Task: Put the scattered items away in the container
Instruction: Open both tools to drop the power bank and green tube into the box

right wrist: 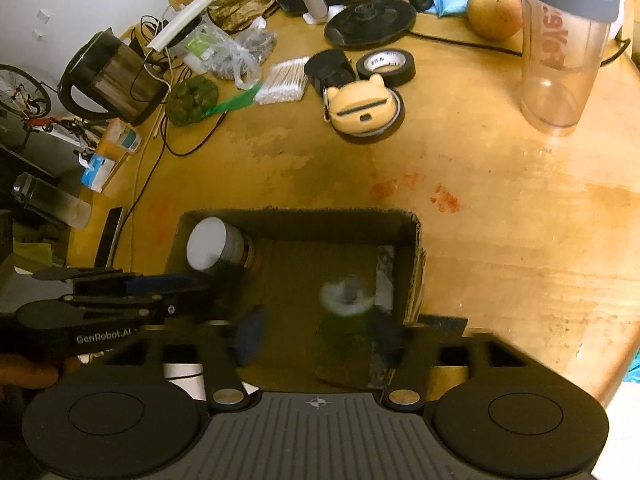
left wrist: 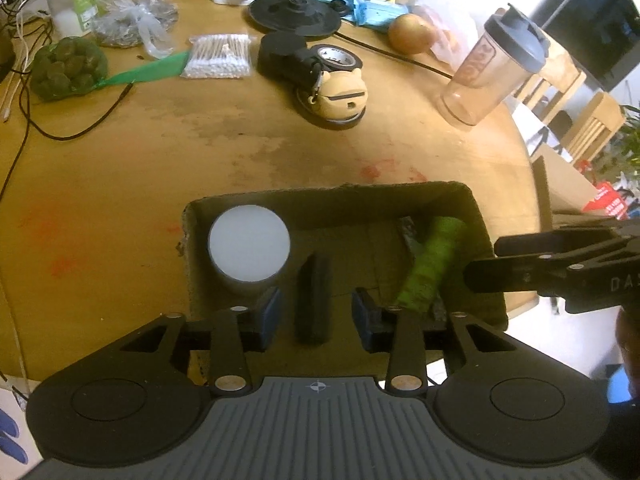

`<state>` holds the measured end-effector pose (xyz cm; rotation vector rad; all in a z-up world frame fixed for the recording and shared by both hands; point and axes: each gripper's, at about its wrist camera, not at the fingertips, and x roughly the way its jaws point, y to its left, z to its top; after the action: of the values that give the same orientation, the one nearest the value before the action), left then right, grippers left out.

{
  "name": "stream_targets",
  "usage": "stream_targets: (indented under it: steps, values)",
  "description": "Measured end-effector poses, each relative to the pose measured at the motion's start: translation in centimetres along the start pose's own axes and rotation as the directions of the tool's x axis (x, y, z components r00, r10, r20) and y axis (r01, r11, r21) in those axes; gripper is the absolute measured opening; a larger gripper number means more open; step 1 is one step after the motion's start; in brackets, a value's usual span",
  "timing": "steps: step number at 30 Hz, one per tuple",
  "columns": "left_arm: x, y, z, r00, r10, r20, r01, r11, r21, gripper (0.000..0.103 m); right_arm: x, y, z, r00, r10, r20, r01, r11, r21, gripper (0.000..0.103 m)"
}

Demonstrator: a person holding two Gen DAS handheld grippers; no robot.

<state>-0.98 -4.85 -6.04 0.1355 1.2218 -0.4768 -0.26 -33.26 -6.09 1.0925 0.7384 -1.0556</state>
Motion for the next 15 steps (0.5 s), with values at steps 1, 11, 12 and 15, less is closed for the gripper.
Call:
stream_targets:
  steps: [1,11,12,15]
  values:
    - [-0.02,-0.02,0.01,1.0,-0.001,0.001,0.001,1.0,0.001,0.04,-0.02,0.08,0.09,1.0,-0.004,0.003,0.004,1.0,0.0,0.081]
    - [-0.38,-0.15,0.31,1.0,0.013,0.024,-0.013,1.0,0.007,0.054,0.04,0.41,0.55,0.999,-0.028,0.018,0.028,1.0,-0.004,0.099]
    - [-0.45,-0.11,0.37,0.999,0.017,0.029,-0.018,1.0,0.006,0.054,-0.03,0.44,0.63,0.999,-0.03,0.022,0.03,1.0,-0.005,0.1]
    - [-0.66,0.01,0.63,0.999,0.031,0.042,-0.031,1.0,-0.002,0.056,-0.26,0.56,0.84,0.998,-0.042,0.038,0.042,0.999,-0.005,0.103]
